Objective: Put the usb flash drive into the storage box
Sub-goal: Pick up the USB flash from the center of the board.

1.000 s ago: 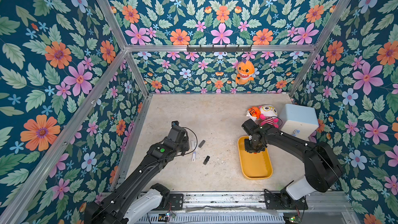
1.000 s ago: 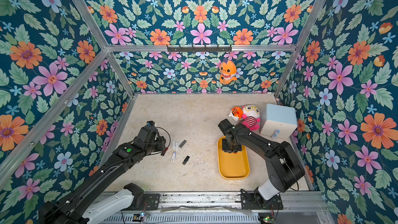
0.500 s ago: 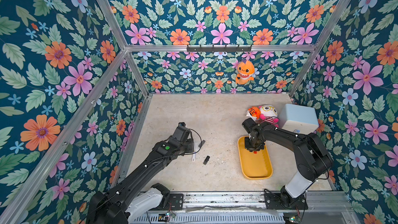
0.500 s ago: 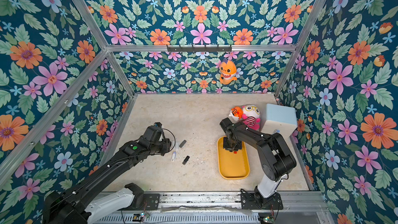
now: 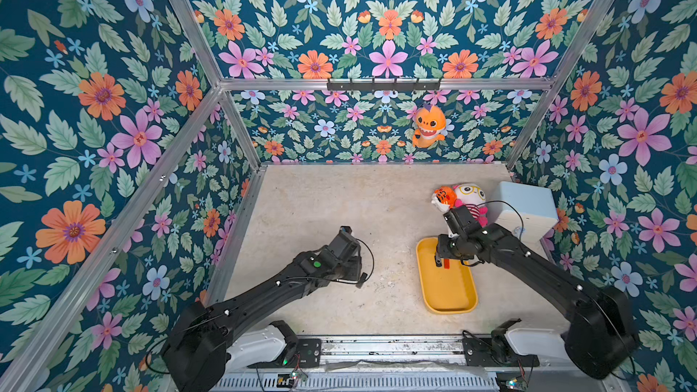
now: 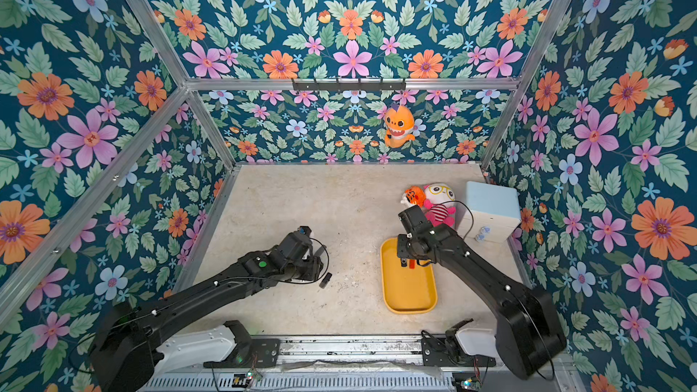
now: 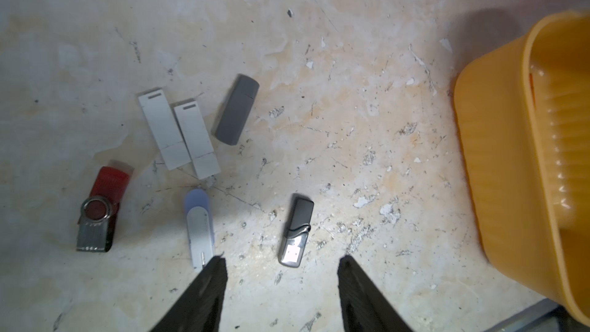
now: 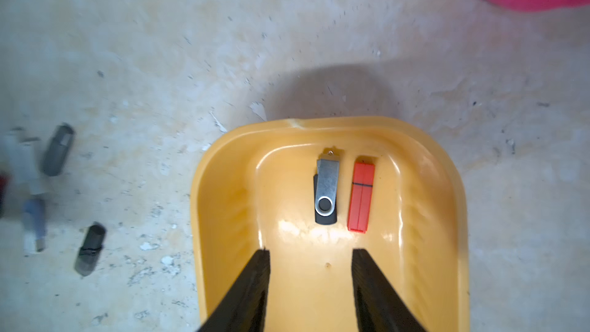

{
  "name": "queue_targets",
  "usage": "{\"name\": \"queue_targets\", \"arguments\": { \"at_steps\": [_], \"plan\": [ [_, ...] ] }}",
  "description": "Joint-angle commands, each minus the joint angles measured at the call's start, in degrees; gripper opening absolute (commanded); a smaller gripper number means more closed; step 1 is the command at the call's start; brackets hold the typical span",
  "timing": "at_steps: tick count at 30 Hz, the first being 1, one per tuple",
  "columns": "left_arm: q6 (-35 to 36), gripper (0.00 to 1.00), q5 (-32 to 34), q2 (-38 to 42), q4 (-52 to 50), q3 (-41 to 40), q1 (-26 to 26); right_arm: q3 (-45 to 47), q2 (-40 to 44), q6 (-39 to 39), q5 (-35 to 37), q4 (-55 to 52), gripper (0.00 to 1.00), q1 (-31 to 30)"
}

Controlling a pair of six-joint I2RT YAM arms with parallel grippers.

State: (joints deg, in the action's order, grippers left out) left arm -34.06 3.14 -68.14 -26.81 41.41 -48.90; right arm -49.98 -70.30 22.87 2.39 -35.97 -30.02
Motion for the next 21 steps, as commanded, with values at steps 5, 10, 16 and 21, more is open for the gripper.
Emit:
{"name": "queue_targets", "arguments": {
  "at_steps": [5,10,16,21],
  "plan": [
    [-3.8,0.61,7.8,-9.4,2.0,0.3,-7.8,10.7,16.8,2.2,4.0,12.5,0.50,-0.1],
    [-6.0,0.59,11.0,-16.1,-2.0,3.0,-10.7,13.7,23.1,2.4,4.5,14.9,0.52,-0.1],
    [-6.9,0.53,10.9,-18.6,-2.0,3.0,-10.9,14.6,23.6,2.5,4.8,15.5,0.52,-0.1],
    [-6.5,0.45,8.8,-20.2,-0.1,2.8,-10.9,14.2,22.9,2.5,5.0,15.4,0.52,-0.1]
  ]
}}
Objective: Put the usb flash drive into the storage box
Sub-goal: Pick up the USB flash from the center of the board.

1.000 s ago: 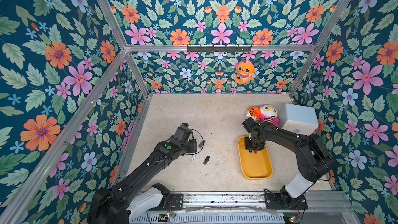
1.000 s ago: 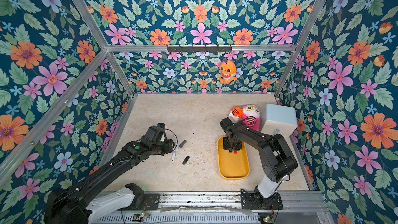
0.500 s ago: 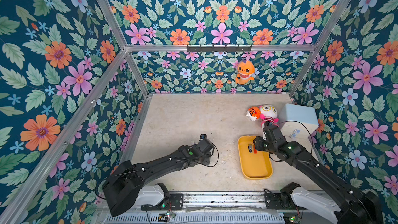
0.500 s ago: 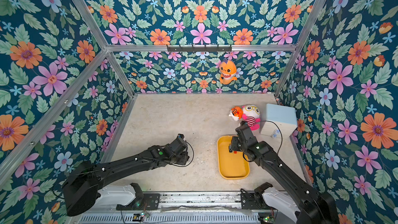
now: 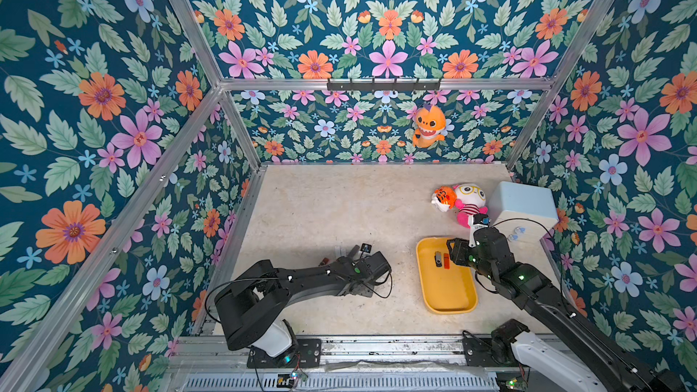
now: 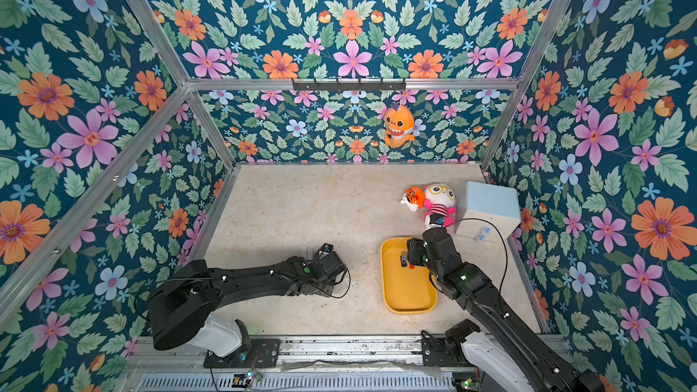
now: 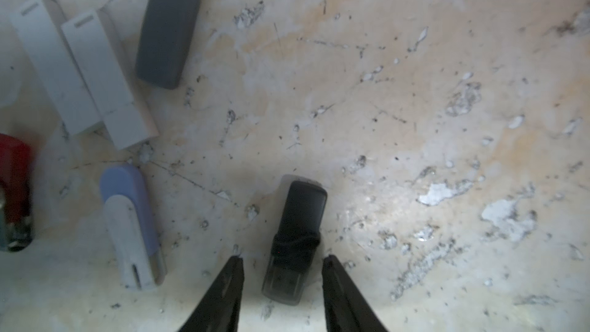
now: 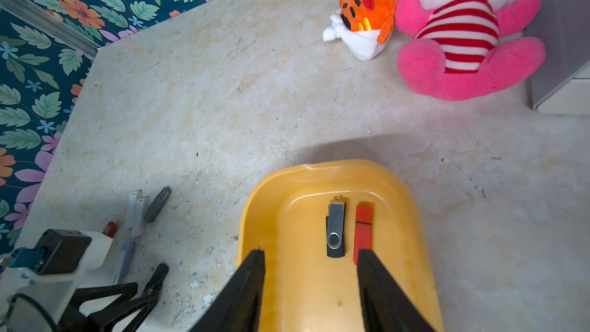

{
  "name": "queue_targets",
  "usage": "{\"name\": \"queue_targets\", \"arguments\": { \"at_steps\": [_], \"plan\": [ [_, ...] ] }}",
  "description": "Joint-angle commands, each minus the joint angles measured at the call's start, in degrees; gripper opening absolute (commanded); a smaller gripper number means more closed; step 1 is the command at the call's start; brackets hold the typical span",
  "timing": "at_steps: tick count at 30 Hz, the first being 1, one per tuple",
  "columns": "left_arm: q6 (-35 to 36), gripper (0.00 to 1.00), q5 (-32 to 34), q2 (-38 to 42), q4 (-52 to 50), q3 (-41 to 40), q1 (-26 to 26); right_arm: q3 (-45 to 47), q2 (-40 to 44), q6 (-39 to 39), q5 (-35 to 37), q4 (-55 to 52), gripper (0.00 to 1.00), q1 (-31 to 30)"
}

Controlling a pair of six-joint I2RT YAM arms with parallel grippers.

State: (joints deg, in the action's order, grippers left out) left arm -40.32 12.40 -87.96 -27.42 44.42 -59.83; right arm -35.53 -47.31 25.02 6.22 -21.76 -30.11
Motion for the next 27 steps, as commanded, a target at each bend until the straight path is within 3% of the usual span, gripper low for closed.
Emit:
{"name": "queue_targets", "arguments": {
  "at_steps": [1,7,18,27],
  "plan": [
    [-0.2,0.44,-0.6,-0.7,0.9,-0.4,0.0,-0.2,-0.1,0.4,1.1,1.2,0.52,0.0],
    [-0.5,0.40,-1.5,-2.3,2.8,-1.9,0.1,0.1,0.3,0.4,1.1,1.6,0.52,0.0],
    [-0.5,0.19,-1.7,-2.1,2.7,-1.7,0.4,0.2,0.2,0.4,1.1,1.9,0.52,0.0],
    [-1.6,0.17,-2.9,2.6,1.5,7.5,-1.1,0.0,0.3,0.8,3.0,0.8,0.52,0.0]
  ]
}}
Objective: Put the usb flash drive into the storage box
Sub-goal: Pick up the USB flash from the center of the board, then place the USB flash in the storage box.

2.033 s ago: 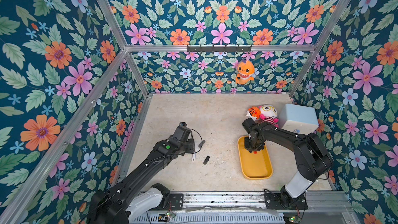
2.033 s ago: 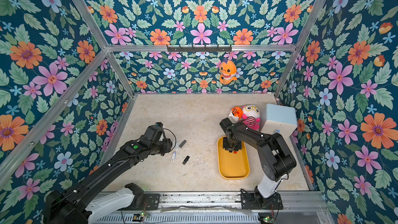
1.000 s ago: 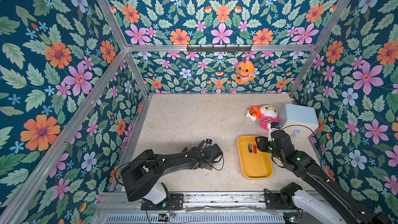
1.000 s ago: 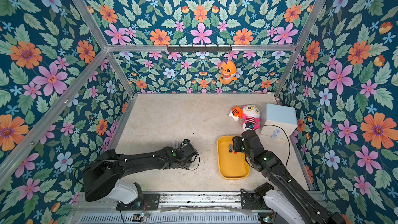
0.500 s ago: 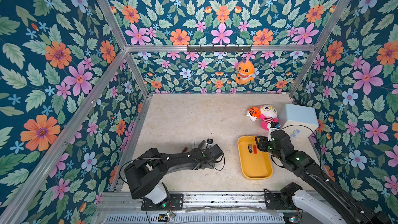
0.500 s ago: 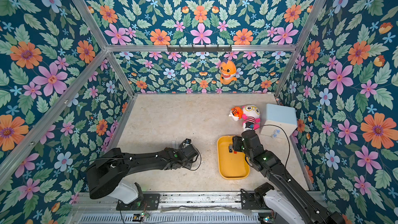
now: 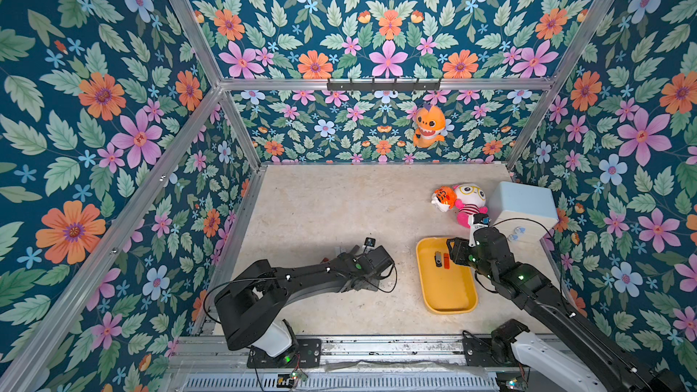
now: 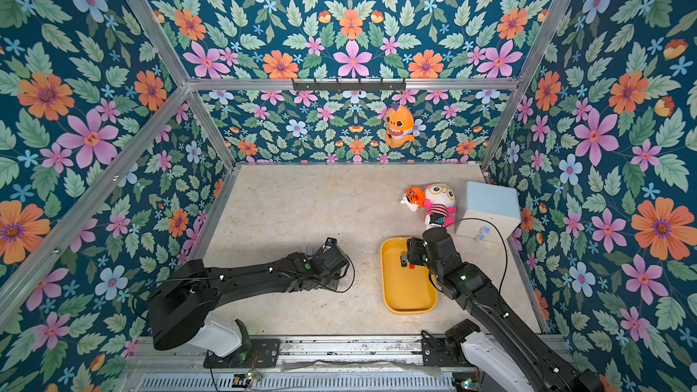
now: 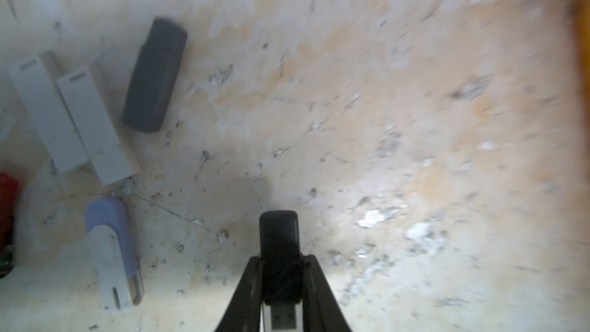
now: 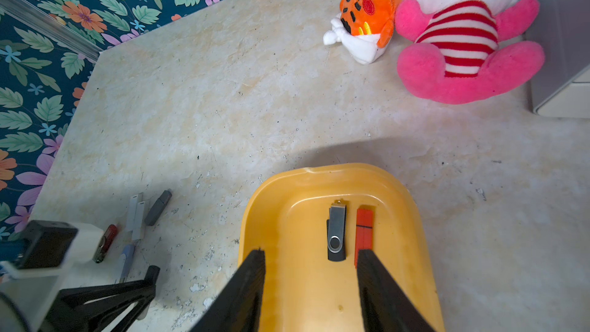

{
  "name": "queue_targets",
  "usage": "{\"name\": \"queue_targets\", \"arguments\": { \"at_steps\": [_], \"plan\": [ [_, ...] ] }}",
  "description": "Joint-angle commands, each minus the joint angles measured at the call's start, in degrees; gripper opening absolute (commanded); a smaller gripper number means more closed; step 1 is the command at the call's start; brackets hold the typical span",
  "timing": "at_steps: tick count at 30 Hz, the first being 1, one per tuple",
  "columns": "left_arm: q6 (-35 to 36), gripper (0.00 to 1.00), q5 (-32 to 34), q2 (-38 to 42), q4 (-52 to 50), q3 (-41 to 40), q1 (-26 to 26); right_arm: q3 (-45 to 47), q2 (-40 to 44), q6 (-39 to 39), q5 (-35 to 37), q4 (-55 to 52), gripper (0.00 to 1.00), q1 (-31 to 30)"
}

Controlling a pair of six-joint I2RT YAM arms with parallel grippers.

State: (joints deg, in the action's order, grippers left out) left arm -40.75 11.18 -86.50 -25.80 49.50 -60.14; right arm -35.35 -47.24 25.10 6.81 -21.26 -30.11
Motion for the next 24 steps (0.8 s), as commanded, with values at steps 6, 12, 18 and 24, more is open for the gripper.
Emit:
{"name": "queue_targets", "arguments": {
  "at_steps": [6,12,18,24],
  "plan": [
    [-6.8,0.16,-3.5,-2.3,7.9,12.6,-6.3,-1.1,2.6,1.5,10.0,-2.6,0.51,0.1],
    [-8.0,0.17,-3.9,-17.7,8.7,30.3,-10.7,-0.7,9.0,3.4,18.0,-5.6,0.50,0.7],
    [-12.9,0.17,0.3,-29.2,3.9,41.4,-11.1,0.8,14.2,3.9,20.3,-6.3,0.50,0.9],
    [-14.8,0.16,3.0,-36.1,0.2,46.2,-11.0,1.2,14.5,4.1,21.8,-6.5,0.50,0.9]
  ]
}}
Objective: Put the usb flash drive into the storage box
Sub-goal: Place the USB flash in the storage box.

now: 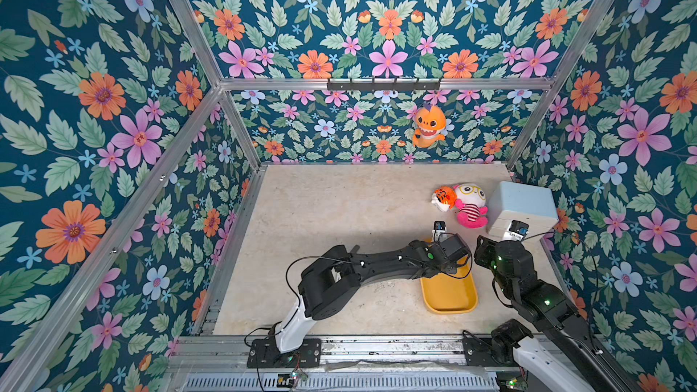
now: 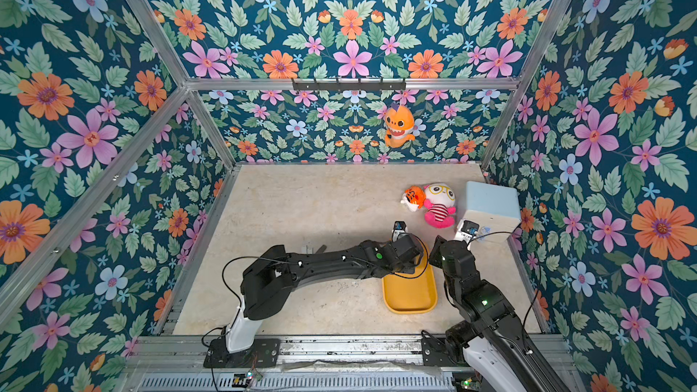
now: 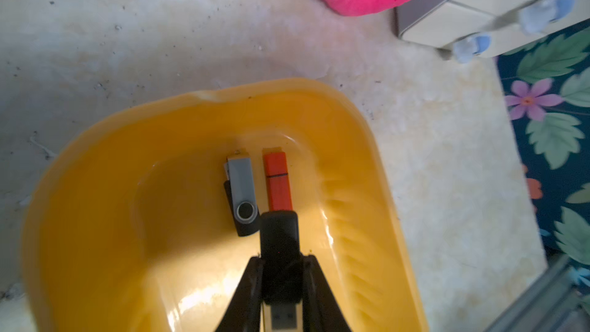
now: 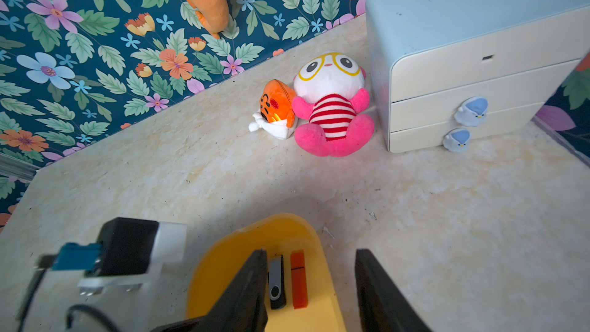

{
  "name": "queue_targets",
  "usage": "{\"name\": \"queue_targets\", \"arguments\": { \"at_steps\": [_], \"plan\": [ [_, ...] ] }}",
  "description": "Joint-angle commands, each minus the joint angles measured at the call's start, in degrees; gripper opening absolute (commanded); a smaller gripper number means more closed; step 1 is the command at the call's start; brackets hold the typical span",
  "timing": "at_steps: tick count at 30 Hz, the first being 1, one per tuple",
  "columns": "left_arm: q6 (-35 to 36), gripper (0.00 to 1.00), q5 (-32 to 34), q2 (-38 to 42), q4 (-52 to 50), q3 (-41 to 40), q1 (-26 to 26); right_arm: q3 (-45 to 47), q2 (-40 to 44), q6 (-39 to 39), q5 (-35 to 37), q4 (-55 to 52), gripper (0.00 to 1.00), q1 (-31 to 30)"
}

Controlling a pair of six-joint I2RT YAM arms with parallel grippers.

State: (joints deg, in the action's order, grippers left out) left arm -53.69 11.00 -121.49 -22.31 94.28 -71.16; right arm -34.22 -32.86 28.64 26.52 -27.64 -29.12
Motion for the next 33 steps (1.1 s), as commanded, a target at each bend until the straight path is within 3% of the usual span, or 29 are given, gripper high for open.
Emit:
{"name": "queue_targets", "arguments": {
  "at_steps": [1,12,20,33],
  "plan": [
    [-2.5,0.16,3.9,-1.5,-3.4,1.4,0.1,0.2,0.0,0.6,1.8,0.1,0.50,0.0],
    [-8.4,0.17,7.7,-3.5,-7.2,1.0,0.9,0.8,0.0,0.4,1.0,0.7,0.50,0.0],
    [-8.5,0.18,4.3,-6.3,-6.2,1.5,2.3,1.0,-0.1,0.3,0.6,0.7,0.50,0.0],
    [-8.1,0.45,2.5,-5.9,-6.6,2.3,2.3,1.2,-0.8,0.0,0.0,1.5,0.51,0.0]
  ]
}}
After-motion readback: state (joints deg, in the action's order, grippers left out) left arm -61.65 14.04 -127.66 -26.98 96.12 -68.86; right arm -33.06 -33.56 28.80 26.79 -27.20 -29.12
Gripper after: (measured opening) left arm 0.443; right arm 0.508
